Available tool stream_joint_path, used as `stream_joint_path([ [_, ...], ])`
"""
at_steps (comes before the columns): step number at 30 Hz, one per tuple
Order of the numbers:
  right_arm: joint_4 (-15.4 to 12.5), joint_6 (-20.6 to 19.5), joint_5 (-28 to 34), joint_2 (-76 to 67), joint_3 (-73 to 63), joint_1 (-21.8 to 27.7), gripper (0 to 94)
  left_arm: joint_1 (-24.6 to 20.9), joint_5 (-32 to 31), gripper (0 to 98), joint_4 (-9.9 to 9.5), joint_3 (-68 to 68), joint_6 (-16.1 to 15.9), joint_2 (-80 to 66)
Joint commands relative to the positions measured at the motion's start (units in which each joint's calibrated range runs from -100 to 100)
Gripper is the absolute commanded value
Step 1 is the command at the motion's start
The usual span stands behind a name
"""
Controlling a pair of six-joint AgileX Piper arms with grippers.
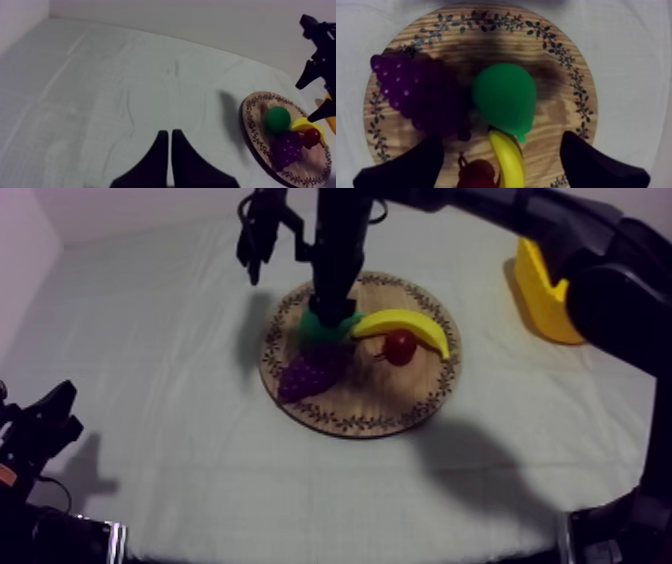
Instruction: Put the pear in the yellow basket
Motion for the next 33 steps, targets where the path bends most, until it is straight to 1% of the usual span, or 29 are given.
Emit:
stream_joint_path([
  [1, 0.2, -0.1, 0.1, 3.7, -2.4, 0.0, 72.9, 0.0, 0.0, 0.1, -0.02, 0.0, 0.0, 0.0],
  [8, 0.9, -0.3, -0.1, 12.2, -9.5, 0.5, 74.1, 0.0, 0.0, 0.1, -0.02, 0.0, 0.0, 0.0],
  [12, 1.3, -0.3, -0.3, 15.5, -11.9, 0.6, 72.8, 0.0, 0.0, 0.1, -0.02, 0.0, 0.0, 0.0],
  [14, 1.4, -0.2, -0.4, 16.6, -12.3, 0.6, 68.1, 0.0, 0.0, 0.1, -0.02, 0.0, 0.0, 0.0],
  [18, 1.5, -0.1, -0.9, 17.2, -11.7, 0.4, 53.8, 0.0, 0.0, 0.1, -0.02, 0.0, 0.0, 0.0],
  [22, 1.4, 0.0, -1.4, 16.6, -9.9, 0.2, 43.4, 0.0, 0.0, 0.1, -0.02, 0.0, 0.0, 0.0],
  [26, 1.4, -0.5, -2.3, 15.1, -7.5, 0.2, 39.9, 0.0, 0.0, 0.1, -0.02, 0.0, 0.0, 0.0],
  [33, 2.1, -1.2, -3.4, 6.5, -1.8, 0.7, 39.1, 0.0, 0.0, 0.1, -0.02, 0.0, 0.0, 0.0],
])
